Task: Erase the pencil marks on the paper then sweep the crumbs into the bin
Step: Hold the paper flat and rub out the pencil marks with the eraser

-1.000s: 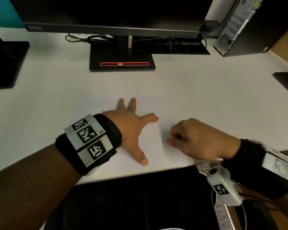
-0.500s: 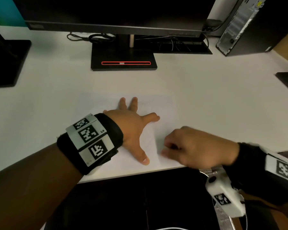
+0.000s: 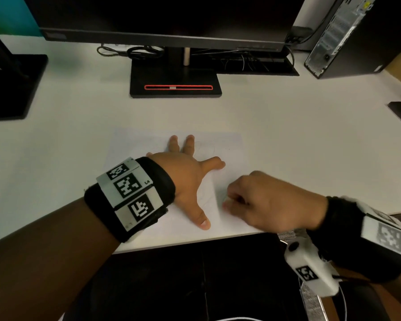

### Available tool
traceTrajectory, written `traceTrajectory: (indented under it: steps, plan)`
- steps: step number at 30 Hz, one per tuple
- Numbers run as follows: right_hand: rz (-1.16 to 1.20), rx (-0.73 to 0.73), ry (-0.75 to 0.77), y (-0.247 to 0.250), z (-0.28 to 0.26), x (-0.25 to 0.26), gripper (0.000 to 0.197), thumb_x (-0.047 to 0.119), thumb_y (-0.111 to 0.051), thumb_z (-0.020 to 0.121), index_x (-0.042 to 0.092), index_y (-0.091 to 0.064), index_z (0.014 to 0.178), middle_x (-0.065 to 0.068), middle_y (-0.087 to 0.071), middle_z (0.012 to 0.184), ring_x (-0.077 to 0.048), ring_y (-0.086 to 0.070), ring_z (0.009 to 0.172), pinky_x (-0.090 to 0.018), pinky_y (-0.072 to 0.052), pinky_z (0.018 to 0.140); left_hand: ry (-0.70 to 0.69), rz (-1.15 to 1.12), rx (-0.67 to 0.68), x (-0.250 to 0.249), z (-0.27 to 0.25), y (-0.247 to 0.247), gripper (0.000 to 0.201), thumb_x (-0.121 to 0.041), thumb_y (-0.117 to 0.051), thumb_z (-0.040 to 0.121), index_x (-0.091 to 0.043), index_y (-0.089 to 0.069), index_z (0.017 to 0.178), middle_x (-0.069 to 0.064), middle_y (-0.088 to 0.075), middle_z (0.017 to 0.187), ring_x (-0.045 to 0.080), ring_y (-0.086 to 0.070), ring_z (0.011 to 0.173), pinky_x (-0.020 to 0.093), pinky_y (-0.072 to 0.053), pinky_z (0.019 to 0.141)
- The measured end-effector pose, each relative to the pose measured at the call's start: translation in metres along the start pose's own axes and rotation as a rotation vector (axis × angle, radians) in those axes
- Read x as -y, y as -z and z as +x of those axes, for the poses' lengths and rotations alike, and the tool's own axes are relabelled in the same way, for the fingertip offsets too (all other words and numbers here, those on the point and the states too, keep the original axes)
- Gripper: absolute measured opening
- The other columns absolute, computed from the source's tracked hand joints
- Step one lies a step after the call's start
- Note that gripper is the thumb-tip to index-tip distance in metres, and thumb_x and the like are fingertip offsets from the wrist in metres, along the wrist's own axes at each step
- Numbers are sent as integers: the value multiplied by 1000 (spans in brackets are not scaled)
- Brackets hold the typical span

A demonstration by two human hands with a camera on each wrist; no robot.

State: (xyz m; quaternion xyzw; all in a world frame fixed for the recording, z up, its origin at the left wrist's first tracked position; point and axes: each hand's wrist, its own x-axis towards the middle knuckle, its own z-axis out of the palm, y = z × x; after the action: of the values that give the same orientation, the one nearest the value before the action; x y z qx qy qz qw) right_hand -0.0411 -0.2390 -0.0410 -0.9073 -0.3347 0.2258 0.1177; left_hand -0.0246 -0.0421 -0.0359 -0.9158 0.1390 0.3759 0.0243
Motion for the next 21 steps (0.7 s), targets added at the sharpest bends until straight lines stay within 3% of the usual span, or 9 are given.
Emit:
traceTrajectory:
  steps: [2, 6, 8, 11, 14, 16, 19, 21]
  plan:
    - [16, 51, 10, 1, 0, 4, 41, 40, -51, 98, 14, -51, 66, 1, -52, 58, -13, -47, 56, -27, -39, 57, 1, 7, 1, 0, 0, 0, 137, -79, -81, 52, -63, 18, 144, 9, 43, 157, 46, 32, 145, 71, -26, 112]
    - [3, -46, -107, 14, 9, -11, 42, 35, -52, 98, 9, -50, 65, -4, -53, 58, -15, -44, 52, -27, -34, 52, -6, -1, -4, 1, 1, 0, 137, -80, -81, 50, -64, 17, 144, 8, 41, 157, 45, 32, 145, 71, -27, 111]
    - [-18, -23, -49, 7, 6, -3, 41, 36, -51, 98, 12, -51, 66, 0, -52, 57, -13, -45, 52, -25, -35, 52, -4, -1, -6, 1, 1, -1, 137, -80, -81, 50, -64, 17, 144, 8, 41, 158, 45, 32, 145, 71, -28, 111]
    - [12, 68, -13, 3, 4, 5, 41, 40, -52, 98, 11, -55, 69, -2, -57, 61, -17, -52, 58, -31, -44, 57, -10, 1, -10, 1, 1, -1, 137, -80, -81, 50, -64, 17, 144, 8, 41, 157, 46, 32, 145, 71, -28, 111]
    - [11, -19, -108, 17, 12, -11, 43, 34, -52, 98, 9, -49, 64, -7, -56, 61, -18, -47, 54, -30, -37, 53, -7, -12, -10, 2, 1, -1, 137, -80, -82, 49, -64, 16, 144, 8, 41, 157, 45, 33, 145, 71, -27, 111]
    - [-29, -33, -87, 15, 11, -9, 42, 34, -51, 99, 11, -48, 64, -3, -53, 60, -15, -44, 54, -26, -33, 53, -8, -17, -10, 2, 1, -1, 136, -80, -82, 49, -64, 16, 143, 8, 41, 157, 45, 33, 145, 71, -27, 111]
    - [-20, 60, 6, 5, 6, 5, 41, 38, -51, 98, 13, -51, 65, 0, -52, 59, -13, -46, 54, -26, -38, 55, -7, -14, -8, 2, 2, -2, 136, -80, -82, 48, -65, 15, 142, 8, 42, 157, 46, 33, 145, 72, -27, 111]
    - [-9, 38, -35, 12, 11, -3, 42, 38, -52, 98, 11, -54, 66, -2, -56, 60, -15, -49, 56, -28, -39, 56, -8, -15, -9, 3, 3, -2, 137, -80, -82, 47, -65, 15, 142, 8, 42, 157, 46, 33, 144, 72, -27, 111]
